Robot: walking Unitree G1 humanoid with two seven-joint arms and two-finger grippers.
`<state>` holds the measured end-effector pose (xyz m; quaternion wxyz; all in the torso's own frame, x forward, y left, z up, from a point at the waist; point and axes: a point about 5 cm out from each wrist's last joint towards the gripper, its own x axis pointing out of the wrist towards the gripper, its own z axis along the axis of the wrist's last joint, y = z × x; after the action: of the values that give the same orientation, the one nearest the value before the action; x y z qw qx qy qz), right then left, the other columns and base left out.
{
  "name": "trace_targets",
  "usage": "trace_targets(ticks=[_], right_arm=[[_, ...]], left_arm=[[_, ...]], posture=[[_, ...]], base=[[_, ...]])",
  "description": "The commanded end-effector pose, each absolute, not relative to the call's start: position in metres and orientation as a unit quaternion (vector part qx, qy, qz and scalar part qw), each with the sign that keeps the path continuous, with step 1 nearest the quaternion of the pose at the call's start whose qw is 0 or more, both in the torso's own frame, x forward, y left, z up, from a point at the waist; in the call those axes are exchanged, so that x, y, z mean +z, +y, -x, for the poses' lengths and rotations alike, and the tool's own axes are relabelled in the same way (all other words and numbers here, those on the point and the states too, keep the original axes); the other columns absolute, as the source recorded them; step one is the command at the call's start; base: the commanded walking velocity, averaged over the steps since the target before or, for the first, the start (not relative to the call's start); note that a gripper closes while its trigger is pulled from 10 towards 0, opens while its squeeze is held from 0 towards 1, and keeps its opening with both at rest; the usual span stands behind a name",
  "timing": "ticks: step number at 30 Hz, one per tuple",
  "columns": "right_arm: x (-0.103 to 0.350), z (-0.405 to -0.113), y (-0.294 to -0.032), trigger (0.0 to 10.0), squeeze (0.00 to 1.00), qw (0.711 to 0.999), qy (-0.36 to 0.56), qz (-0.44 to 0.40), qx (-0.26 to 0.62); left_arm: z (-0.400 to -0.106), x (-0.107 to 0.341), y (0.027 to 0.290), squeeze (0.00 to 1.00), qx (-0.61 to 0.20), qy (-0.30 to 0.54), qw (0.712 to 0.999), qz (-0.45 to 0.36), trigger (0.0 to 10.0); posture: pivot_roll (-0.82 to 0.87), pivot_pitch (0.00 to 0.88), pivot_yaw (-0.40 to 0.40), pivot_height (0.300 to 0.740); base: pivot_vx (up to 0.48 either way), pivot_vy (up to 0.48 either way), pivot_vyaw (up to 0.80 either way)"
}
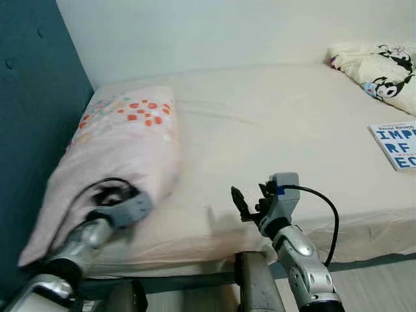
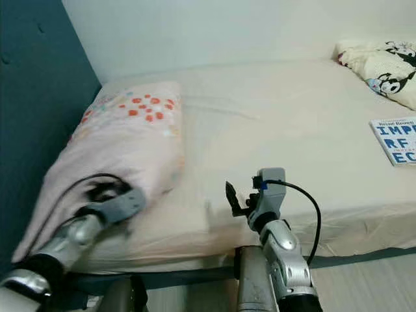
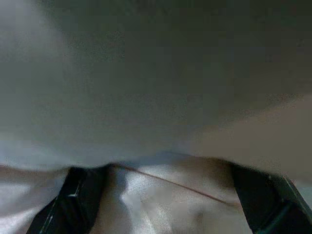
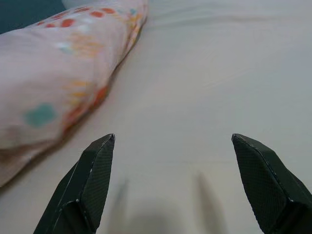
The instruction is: Clean up the room
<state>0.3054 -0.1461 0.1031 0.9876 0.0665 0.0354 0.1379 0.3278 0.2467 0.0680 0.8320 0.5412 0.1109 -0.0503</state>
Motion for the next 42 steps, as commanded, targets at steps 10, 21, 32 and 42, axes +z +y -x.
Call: trace_targets(ticks=[10,21,32,42], right_arm=[[0.106,-0.316,-0.137,10.0,0.0,0.983,0.037,-0.062,0.171],[0.112,-0.323,-0.137,10.0,0.0,0.981,0.033,-0.054,0.184],[0.11,-0.334,-0.136,10.0,0.0,0.978,0.039,-0.064,0.197],[0.036,-0.321,-0.141,10.0,0.0,0.968,0.196,-0.06,0.144]], left_arm=[[-0.293,0.032,0.275,0.0,-0.109,0.232,0.817,-0.516,10.0],[-0.231,-0.016,0.234,0.0,-0.359,0.308,0.808,-0.351,10.0],[-0.224,0.071,0.227,0.0,-0.523,0.215,0.813,-0.138,10.0],[-0.308,0.104,0.199,0.0,-0.272,-0.019,0.954,0.127,10.0]], posture=[[-0.09,0.121,0.014,0.559],[-0.08,0.087,0.005,0.559],[-0.06,0.025,0.003,0.559],[-0.03,0.0,-0.025,0.559]], base=[[0.0,0.0,0.0],[0.0,0.0,0.0],[0.0,0.0,0.0],[0.0,0.0,0.0]])
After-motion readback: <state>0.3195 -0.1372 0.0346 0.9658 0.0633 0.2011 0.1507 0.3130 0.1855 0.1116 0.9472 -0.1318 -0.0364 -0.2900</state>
